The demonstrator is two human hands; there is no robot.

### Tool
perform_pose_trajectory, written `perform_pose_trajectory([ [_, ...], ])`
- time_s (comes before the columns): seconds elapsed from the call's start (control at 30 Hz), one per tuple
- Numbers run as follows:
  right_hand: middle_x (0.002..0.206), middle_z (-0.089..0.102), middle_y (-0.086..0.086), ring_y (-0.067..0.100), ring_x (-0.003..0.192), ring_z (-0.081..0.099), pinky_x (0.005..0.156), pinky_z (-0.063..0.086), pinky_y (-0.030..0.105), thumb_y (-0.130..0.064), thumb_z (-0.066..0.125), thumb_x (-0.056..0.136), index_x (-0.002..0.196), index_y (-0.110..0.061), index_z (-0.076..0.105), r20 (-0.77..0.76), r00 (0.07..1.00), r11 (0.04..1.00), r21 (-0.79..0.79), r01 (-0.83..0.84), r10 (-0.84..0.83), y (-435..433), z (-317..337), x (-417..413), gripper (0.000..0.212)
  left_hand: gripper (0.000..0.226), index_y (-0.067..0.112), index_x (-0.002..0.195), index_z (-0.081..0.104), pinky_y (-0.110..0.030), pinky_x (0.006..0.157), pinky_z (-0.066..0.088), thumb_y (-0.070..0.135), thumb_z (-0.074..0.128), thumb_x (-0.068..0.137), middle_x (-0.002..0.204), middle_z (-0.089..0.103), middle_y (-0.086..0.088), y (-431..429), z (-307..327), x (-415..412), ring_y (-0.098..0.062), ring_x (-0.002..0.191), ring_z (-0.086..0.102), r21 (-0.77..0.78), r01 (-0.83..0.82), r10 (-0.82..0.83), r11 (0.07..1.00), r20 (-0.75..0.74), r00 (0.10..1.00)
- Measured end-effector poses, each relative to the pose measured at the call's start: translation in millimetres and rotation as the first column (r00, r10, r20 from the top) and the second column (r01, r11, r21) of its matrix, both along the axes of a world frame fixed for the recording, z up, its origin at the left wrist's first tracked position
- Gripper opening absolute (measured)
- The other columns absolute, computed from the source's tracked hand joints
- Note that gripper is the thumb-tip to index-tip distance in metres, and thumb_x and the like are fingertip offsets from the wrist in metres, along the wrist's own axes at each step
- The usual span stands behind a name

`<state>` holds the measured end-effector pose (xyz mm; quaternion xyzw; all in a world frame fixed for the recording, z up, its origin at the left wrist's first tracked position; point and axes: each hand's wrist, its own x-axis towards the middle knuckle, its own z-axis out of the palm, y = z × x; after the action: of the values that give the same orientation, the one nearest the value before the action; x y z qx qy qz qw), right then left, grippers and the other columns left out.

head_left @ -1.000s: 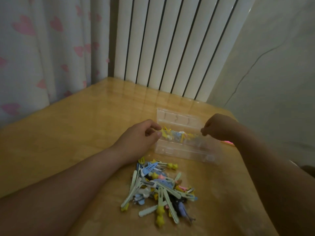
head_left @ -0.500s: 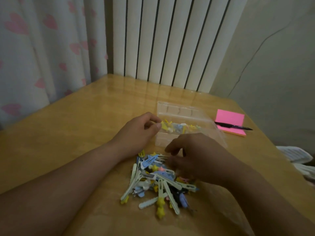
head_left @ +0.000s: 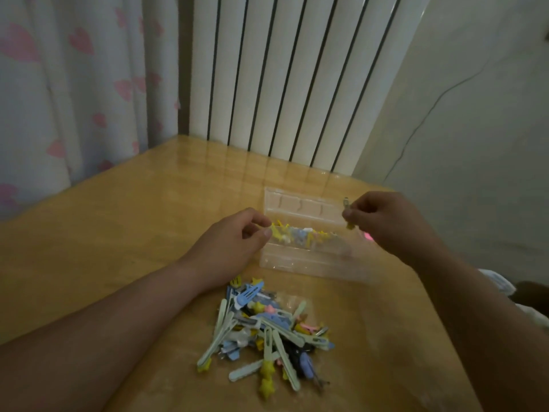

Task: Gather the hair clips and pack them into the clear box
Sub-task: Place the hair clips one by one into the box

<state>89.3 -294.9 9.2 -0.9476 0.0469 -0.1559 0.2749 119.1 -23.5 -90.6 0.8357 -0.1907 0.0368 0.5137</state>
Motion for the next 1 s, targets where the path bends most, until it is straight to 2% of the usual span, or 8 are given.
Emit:
perform_pose_trajectory([
  [0.17, 0.077, 0.073, -0.004, 0.015, 0.072, 0.069, 0.064, 0.06, 0.034, -0.036, 0.077, 0.091, 0.084, -0.022, 0.076, -0.171, 0.979, 0.937, -0.345, 0.048, -0.114, -9, -7, 41, 0.016, 0.019, 0.036, 0.122, 0.066, -0.033, 0.08, 0.054, 0.043, 0.059, 0.105, 0.106, 0.066, 0.011, 0, 1, -1, -0.008, 0.097, 0.063, -0.007, 0.005, -0.005, 1.0, -0.011, 1.0],
  [0.27, 0.081, 0.072, -0.001, 0.02, 0.076, 0.069, 0.062, 0.056, 0.031, -0.037, 0.075, 0.089, 0.084, -0.021, 0.076, -0.208, 0.961, 0.853, -0.52, 0.047, -0.18, -4, -13, 51, 0.018, 0.02, 0.035, 0.123, 0.065, -0.029, 0.08, 0.052, 0.043, 0.058, 0.105, 0.107, 0.065, 0.011, 0, 2, -2, -0.007, 0.099, 0.062, -0.007, 0.011, -0.011, 1.0, -0.014, 1.0],
  [0.43, 0.078, 0.068, 0.001, 0.021, 0.071, 0.066, 0.057, 0.05, 0.027, -0.029, 0.069, 0.087, 0.08, -0.017, 0.069, -0.213, 0.94, 0.765, -0.64, 0.073, -0.268, 0, -20, 55, 0.014, 0.022, 0.034, 0.124, 0.065, -0.033, 0.086, 0.055, 0.044, 0.058, 0.106, 0.107, 0.066, 0.011, 0, 2, -2, -0.006, 0.1, 0.062, -0.003, 0.011, -0.011, 1.0, -0.012, 1.0],
  [0.57, 0.076, 0.065, 0.001, 0.018, 0.068, 0.062, 0.051, 0.04, 0.025, -0.032, 0.07, 0.092, 0.076, -0.018, 0.062, -0.217, 0.931, 0.783, -0.613, 0.104, -0.293, -5, -19, 53, 0.023, 0.022, 0.034, 0.124, 0.066, -0.034, 0.086, 0.055, 0.043, 0.058, 0.105, 0.106, 0.066, 0.012, 0, 3, -2, -0.005, 0.099, 0.062, 0.0, 0.004, -0.004, 1.0, -0.008, 1.0],
  [0.73, 0.071, 0.068, -0.001, 0.017, 0.066, 0.064, 0.052, 0.04, 0.023, -0.036, 0.064, 0.095, 0.08, -0.015, 0.075, -0.116, 0.962, 0.865, -0.473, 0.167, -0.249, -11, -26, 36, 0.028, 0.021, 0.036, 0.123, 0.066, -0.031, 0.083, 0.054, 0.045, 0.058, 0.105, 0.106, 0.067, 0.013, 0, 3, -3, -0.003, 0.099, 0.062, 0.0, 0.0, 0.0, 1.0, -0.003, 1.0],
  [0.87, 0.077, 0.07, -0.004, 0.012, 0.067, 0.062, 0.056, 0.043, 0.024, -0.032, 0.061, 0.098, 0.088, -0.015, 0.078, 0.095, 0.98, 0.934, -0.299, 0.196, -0.175, -5, -40, 13, 0.026, 0.024, 0.035, 0.123, 0.066, -0.032, 0.087, 0.054, 0.047, 0.062, 0.102, 0.107, 0.067, 0.01, -1, 4, -3, -0.005, 0.1, 0.064, -0.023, 0.007, -0.008, 1.0, -0.026, 1.0],
  [1.0, 0.077, 0.064, -0.01, 0.005, 0.07, 0.057, 0.06, 0.04, 0.026, -0.029, 0.065, 0.099, 0.09, -0.015, 0.078, 0.298, 0.95, 0.981, -0.136, 0.141, -0.096, 4, -49, -6, 0.021, 0.031, 0.034, 0.126, 0.065, -0.033, 0.091, 0.054, 0.048, 0.068, 0.099, 0.111, 0.064, 0.009, 0, 5, -5, -0.007, 0.103, 0.062, 0.002, 0.02, -0.02, 1.0, -0.032, 0.999],
])
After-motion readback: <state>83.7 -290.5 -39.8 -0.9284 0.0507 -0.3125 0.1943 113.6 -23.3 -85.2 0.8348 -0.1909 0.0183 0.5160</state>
